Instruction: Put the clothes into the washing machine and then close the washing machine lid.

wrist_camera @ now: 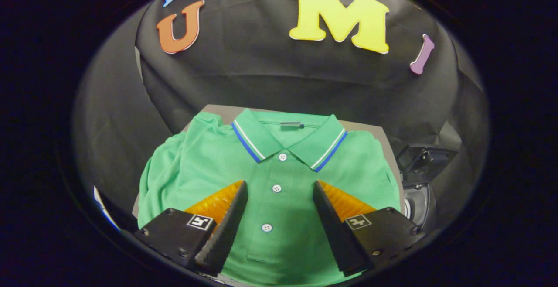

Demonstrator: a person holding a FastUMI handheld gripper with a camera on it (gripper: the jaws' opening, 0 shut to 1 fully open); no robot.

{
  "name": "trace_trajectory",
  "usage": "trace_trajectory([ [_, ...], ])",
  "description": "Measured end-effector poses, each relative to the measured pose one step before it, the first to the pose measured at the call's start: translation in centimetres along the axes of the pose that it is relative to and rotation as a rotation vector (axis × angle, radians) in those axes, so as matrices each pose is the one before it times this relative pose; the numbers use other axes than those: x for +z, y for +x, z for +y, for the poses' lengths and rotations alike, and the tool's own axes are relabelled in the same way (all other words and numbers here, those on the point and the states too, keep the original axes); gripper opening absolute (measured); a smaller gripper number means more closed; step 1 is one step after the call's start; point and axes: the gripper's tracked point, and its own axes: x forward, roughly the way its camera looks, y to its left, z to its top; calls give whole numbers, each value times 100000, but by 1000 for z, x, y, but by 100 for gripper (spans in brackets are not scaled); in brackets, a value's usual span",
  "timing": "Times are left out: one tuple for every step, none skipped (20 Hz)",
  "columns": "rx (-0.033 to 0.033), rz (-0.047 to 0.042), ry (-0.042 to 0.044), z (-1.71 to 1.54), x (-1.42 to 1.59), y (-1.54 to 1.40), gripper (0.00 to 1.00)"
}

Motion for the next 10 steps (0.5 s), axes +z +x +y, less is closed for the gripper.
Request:
trace_trajectory([
  [1029,210,-787,56,47,148,87],
  [509,-615,355,-94,152,138,85],
  [326,1,38,-20,-33,-8,75],
  [101,-192,1225,-92,50,-77,66],
  [281,409,-354,5,225,-75,54],
  [589,327,-1369,-19,-83,41,50],
  [893,81,-1787,2,55,23,41],
  [1253,-501,-511,-5,-33,2,38],
  [1083,-491,-28,34,8,-30,34],
  [1435,-1123,872,-17,188,70,33],
])
